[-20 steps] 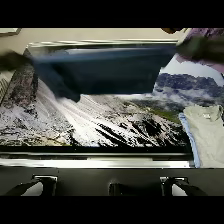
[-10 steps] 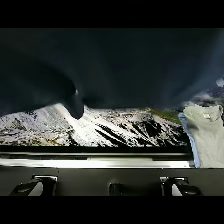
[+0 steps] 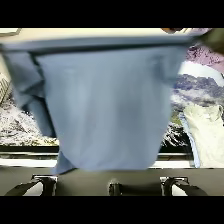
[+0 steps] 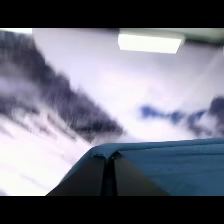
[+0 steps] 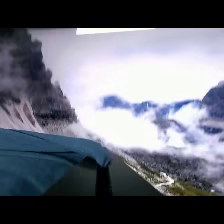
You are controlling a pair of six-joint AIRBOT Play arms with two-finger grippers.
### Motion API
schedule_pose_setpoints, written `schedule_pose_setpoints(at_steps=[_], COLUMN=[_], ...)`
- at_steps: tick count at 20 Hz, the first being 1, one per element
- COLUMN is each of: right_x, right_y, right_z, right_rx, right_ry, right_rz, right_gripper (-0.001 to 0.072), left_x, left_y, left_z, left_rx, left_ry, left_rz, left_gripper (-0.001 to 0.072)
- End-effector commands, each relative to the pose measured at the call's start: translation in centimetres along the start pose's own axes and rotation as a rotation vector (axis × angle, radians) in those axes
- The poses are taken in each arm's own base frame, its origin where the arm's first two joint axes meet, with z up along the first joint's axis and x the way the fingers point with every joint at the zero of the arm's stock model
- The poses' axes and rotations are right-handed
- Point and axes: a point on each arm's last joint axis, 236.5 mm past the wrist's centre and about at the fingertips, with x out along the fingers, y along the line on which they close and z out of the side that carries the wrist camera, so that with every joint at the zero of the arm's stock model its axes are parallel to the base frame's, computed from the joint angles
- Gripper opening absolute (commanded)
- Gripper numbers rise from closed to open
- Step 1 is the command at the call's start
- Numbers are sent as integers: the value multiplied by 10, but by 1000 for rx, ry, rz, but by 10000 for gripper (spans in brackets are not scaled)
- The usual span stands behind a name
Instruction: Fold the clothes and pants, and hang the long-sleeved shirts on hangers.
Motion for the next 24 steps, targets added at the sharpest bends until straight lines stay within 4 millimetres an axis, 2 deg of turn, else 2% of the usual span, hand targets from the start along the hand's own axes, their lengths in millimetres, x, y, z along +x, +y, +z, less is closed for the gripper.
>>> schedule_pose_setpoints(at_steps=[1, 3, 5, 7, 10, 11, 12, 13, 14, 15, 16, 18, 19, 21, 22, 24], right_x=[146, 216, 268, 300, 321, 323, 323, 321, 316, 306, 293, 257, 235, 204, 191, 167], right_y=[-38, -66, -90, -103, -100, -98, -97, -93, -89, -86, -84, -86, -92, -99, -106, -121], right_z=[-67, -101, -134, -162, -190, -195, -196, -196, -196, -196, -195, -192, -190, -172, -171, -190], right_rx=[40, 78, 164, 222, 280, 292, 295, 301, 311, 313, 289, 217, 198, 267, 291, 356], right_ry=[319, 410, 470, 519, 584, 596, 602, 610, 626, 649, 672, 728, 755, 714, 702, 705], right_rz=[-9, -54, -83, -94, -52, -41, -37, -25, -9, 7, 28, 77, 92, 156, 166, 164], right_gripper=[29, 29, 29, 29, 30, 30, 39, 96, 181, 358, 478, 490, 490, 490, 490, 490], left_x=[130, 192, 234, 260, 275, 275, 274, 269, 261, 250, 235, 200, 181, 144, 126, 98], left_y=[90, 112, 123, 125, 125, 125, 125, 126, 128, 131, 137, 153, 162, 182, 189, 195], left_z=[-83, -132, -174, -206, -234, -235, -234, -229, -223, -215, -206, -186, -178, -173, -179, -207], left_rx=[-20, -62, -87, -100, -121, -124, -124, -126, -131, -139, -148, -182, -193, -247, -288, -387], left_ry=[337, 476, 571, 640, 709, 710, 708, 703, 699, 692, 683, 661, 649, 621, 612, 607], left_rz=[134, 133, 132, 122, 122, 123, 123, 124, 127, 131, 139, 161, 172, 208, 220, 206], left_gripper=[15, 15, 15, 16, 32, 115, 244, 362, 444, 498, 551, 551, 551, 551, 551, 551])
